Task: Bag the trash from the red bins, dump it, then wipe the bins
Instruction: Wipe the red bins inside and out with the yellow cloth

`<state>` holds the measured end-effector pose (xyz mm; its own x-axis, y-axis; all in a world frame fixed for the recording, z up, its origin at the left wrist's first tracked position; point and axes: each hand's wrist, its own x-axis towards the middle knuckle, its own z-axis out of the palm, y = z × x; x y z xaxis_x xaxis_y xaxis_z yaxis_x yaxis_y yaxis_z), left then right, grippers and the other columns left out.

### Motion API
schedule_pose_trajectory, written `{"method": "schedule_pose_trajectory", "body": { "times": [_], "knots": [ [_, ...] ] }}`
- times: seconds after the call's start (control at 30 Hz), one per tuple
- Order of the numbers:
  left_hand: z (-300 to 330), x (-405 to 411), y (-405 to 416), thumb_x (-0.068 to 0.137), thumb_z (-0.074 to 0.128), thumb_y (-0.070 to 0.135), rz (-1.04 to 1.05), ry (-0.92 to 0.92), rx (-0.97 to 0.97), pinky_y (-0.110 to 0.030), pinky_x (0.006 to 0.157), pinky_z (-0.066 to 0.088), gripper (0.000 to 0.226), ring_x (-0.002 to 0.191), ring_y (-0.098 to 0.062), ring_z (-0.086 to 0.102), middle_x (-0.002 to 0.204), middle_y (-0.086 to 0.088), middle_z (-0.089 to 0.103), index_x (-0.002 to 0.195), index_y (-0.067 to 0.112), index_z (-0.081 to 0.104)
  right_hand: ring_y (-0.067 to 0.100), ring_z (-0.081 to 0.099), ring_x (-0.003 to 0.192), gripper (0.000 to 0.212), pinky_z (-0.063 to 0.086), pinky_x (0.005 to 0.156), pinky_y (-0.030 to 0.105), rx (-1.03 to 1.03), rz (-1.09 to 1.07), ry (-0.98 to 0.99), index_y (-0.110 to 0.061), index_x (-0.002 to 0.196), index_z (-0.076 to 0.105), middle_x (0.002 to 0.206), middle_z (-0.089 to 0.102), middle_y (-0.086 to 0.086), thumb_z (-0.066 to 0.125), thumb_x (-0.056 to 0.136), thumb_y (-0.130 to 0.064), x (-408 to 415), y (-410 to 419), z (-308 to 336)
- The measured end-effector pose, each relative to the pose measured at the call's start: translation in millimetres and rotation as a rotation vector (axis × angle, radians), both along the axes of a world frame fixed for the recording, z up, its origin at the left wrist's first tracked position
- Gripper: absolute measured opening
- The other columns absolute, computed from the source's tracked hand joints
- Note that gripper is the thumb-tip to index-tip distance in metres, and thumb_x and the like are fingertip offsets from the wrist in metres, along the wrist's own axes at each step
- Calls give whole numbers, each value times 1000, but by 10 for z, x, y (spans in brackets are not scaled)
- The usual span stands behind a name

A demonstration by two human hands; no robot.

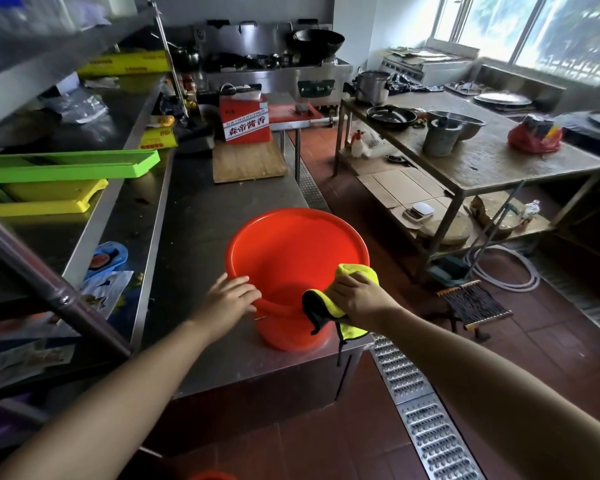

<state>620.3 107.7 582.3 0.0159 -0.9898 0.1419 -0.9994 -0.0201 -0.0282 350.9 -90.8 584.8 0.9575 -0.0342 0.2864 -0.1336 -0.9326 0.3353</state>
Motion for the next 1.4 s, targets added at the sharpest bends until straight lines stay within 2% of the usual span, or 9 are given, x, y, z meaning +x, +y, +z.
{"method": "schedule_pose_trajectory", "body": {
  "times": [0.1, 0.23, 0.4, 0.6, 0.73, 0.93, 1.1, 1.3, 1.4],
  "knots": [
    [-14, -29, -82, 100, 45, 48, 2, -28, 115, -44, 122, 9, 52, 145, -16, 30, 148, 2, 47, 143, 18, 48, 27, 66, 94, 49, 55, 80, 39, -16, 57, -13, -9, 103, 73, 95, 70, 3, 71, 82, -54, 113, 62, -95],
    [-154, -403, -190, 99, 51, 40, -76, 84, 86, -41, 121, 7, 50, 135, -18, 44, 140, -4, 54, 140, 11, 52, 27, 66, 93, 56, 55, 80, 39, -32, 76, 10, -7, 105, 72, 96, 69, 5, 72, 79, -57, 138, 104, -146],
    [-157, -239, -91, 84, 75, 22, -142, 45, -71, -54, 112, 33, 34, 112, -23, 65, 114, -5, 71, 116, 11, 71, 26, 67, 106, 56, 56, 87, 40, -22, 64, 60, -12, 114, 71, 107, 70, 2, 80, 71, -46, -73, -76, -45],
    [23, 127, -106, 99, 44, 51, -50, -90, 140, -51, 122, 5, 52, 145, -17, 30, 148, 3, 48, 141, 23, 51, 28, 68, 96, 30, 56, 79, 42, -42, 30, 16, -11, 104, 73, 98, 70, 3, 64, 81, -29, 3, -13, 37],
    [-166, -427, -272, 101, 41, 22, -145, -16, 155, -38, 121, -8, 40, 135, -19, 44, 138, -7, 55, 139, 10, 50, 23, 66, 89, 47, 55, 76, 35, -2, 55, 20, -13, 100, 74, 92, 70, 0, 73, 77, -54, 228, 184, -17],
    [-62, -217, -181, 100, 49, 37, -99, 97, 151, -37, 122, 0, 42, 132, -15, 45, 136, 1, 59, 138, 18, 55, 26, 67, 106, 47, 55, 87, 40, 22, 51, 50, -14, 108, 72, 101, 70, 0, 70, 81, -53, -4, -63, 30],
    [53, 115, -179, 103, 36, 47, 49, -105, 233, -47, 122, 4, 51, 149, -17, 16, 157, 5, 33, 148, 25, 39, 23, 67, 101, 46, 55, 82, 37, 18, -10, 94, -16, 106, 73, 100, 69, -3, 56, 83, -53, 73, -80, 83],
    [-154, -524, -378, 95, 31, 9, -105, 65, 118, -47, 121, 3, 44, 131, -26, 50, 134, -16, 58, 128, 1, 59, 24, 64, 85, 39, 53, 74, 36, -10, -8, 39, -15, 93, 71, 91, 67, 1, 77, 74, -49, 251, 142, -18],
    [-152, -345, -299, 94, 61, 20, -175, 19, 1, -53, 118, 25, 28, 116, -19, 62, 117, -5, 69, 120, 11, 68, 26, 66, 94, 54, 56, 81, 38, 37, 20, 61, -14, 106, 72, 100, 69, 2, 74, 73, -57, 132, 71, -17]
  ]
}}
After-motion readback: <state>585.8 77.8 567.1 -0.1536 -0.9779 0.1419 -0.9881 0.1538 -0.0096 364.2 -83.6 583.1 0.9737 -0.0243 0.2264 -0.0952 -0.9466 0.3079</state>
